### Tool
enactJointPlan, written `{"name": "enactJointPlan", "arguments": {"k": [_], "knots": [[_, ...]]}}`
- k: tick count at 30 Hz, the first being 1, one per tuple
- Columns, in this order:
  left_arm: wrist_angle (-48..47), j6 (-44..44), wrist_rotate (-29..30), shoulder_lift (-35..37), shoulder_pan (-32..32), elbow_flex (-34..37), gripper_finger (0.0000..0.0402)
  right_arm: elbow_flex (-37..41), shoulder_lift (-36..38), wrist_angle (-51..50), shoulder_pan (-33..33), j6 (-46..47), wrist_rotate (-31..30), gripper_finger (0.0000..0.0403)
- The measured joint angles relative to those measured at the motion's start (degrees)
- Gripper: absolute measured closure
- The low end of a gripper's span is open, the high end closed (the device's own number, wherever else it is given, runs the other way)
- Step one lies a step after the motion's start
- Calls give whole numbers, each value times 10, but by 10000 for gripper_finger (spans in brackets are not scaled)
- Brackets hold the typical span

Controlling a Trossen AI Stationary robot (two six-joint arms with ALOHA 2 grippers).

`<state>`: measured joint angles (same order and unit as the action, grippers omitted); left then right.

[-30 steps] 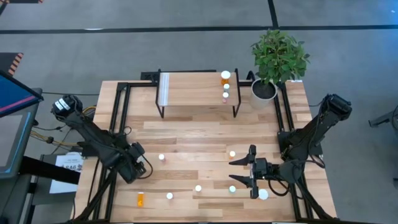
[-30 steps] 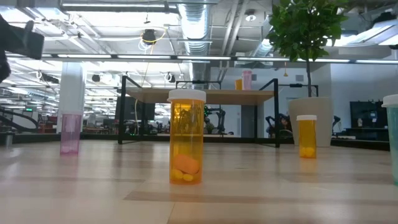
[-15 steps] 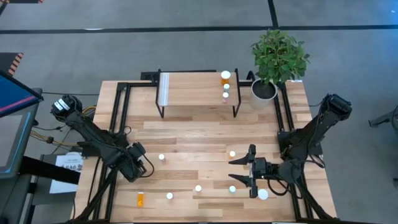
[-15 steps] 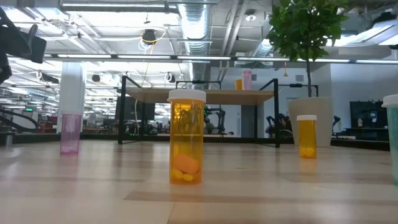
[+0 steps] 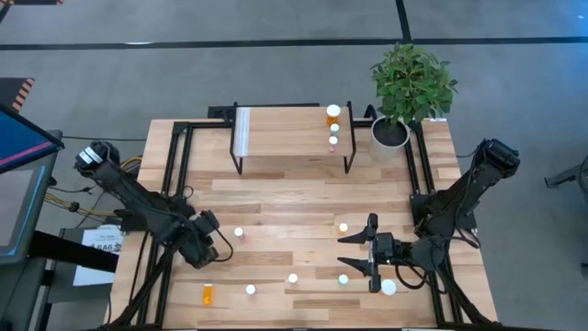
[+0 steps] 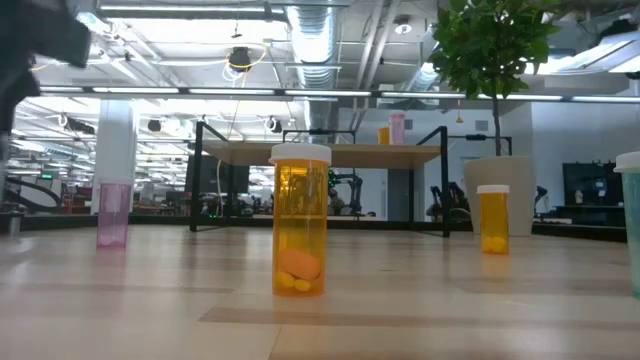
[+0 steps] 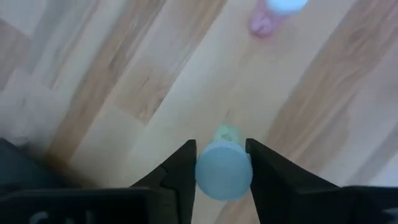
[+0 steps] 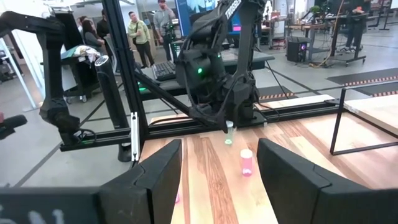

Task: Pick and place medicine bottles onto shelf by color
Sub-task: Put the top small blue pill bottle on the shelf

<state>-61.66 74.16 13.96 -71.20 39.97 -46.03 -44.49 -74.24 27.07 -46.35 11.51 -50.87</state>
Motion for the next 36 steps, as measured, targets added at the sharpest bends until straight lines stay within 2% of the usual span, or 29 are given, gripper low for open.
{"name": "enactJointPlan", "arguments": {"k": [8, 20, 24, 28, 36], "knots": [[-26, -148, 4, 0, -106, -90, 282, 0, 0, 0, 0, 0, 0, 171], [-35, -424, 2, -1, -348, -264, 281, 0, 0, 0, 5, -9, 0, 171], [-40, -497, -25, -16, -426, -322, 280, 0, 0, 0, 12, -10, 0, 171], [-80, -566, -41, -72, -490, -409, 280, 0, 0, -2, 11, -11, 0, 171], [-178, -718, -47, -267, -575, -656, 280, 0, 0, -14, 11, -10, 0, 171]]}}
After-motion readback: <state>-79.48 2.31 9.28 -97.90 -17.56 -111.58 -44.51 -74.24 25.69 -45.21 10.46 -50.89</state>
